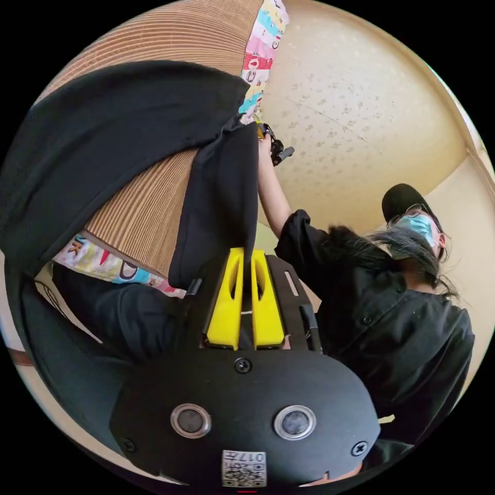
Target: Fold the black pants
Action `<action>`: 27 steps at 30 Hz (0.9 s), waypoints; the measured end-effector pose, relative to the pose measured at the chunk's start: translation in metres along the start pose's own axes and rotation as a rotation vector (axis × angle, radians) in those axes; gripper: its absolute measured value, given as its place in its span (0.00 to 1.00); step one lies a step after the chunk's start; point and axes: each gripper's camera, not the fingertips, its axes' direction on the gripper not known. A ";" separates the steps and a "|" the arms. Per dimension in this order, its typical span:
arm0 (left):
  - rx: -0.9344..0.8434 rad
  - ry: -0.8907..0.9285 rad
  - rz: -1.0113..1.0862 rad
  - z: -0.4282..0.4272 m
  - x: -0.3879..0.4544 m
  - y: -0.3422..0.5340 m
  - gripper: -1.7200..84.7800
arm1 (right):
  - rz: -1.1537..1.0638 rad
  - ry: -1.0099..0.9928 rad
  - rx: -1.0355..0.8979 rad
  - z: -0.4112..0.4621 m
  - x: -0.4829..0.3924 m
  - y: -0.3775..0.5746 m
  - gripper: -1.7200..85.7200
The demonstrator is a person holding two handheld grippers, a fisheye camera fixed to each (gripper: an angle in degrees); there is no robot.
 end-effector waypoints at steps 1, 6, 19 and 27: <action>0.027 -0.027 0.013 -0.025 0.002 -0.004 0.03 | -0.004 -0.040 -0.009 0.012 -0.008 -0.001 0.06; 0.080 -0.341 -0.010 -0.108 -0.007 -0.038 0.06 | -0.011 -0.129 -0.082 0.073 -0.044 0.028 0.08; -0.229 -0.631 0.038 -0.128 -0.019 -0.094 0.06 | 0.239 -0.439 -0.353 0.034 -0.015 0.354 0.12; -0.278 -0.624 0.025 -0.128 -0.012 -0.089 0.06 | 0.339 -0.423 -0.413 0.023 -0.045 0.424 0.11</action>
